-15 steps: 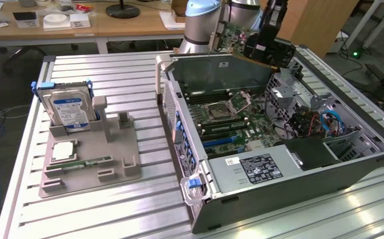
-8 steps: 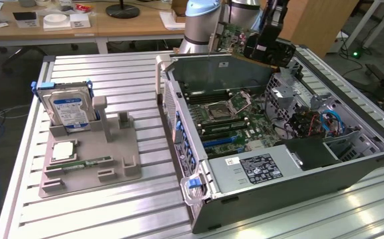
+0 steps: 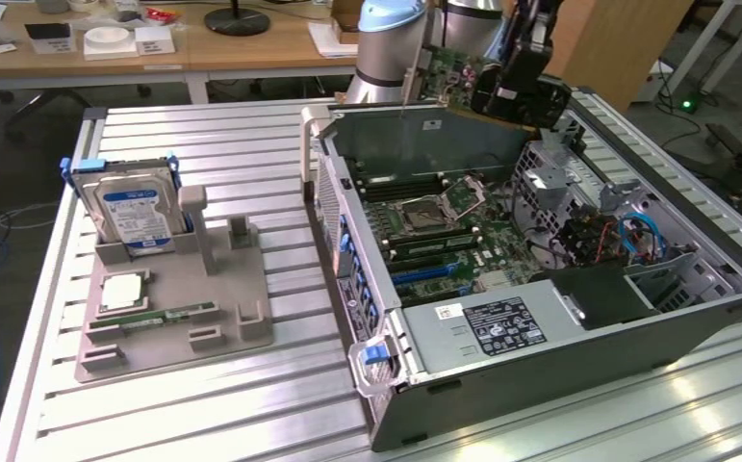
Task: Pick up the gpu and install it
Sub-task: 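Insert the gpu into the slot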
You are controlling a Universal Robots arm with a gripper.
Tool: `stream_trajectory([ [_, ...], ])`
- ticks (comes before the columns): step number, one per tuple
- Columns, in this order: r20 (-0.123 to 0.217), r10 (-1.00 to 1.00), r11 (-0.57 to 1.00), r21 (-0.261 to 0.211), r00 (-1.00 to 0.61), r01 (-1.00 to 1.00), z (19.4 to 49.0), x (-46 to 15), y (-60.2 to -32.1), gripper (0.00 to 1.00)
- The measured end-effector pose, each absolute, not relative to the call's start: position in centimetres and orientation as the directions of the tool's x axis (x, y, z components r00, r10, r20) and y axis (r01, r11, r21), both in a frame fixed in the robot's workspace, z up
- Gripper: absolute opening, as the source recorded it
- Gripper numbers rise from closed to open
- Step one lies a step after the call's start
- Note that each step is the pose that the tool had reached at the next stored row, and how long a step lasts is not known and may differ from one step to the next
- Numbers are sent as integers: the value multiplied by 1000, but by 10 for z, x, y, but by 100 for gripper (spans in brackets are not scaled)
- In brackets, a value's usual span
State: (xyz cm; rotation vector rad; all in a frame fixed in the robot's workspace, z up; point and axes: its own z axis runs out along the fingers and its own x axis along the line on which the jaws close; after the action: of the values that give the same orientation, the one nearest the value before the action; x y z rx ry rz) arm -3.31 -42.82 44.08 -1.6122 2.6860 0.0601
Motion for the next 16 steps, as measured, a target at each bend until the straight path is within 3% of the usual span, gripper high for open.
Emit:
stream_trajectory([
  [16,-27,-951,307,28,-307,-951,440,-33,-429,28],
])
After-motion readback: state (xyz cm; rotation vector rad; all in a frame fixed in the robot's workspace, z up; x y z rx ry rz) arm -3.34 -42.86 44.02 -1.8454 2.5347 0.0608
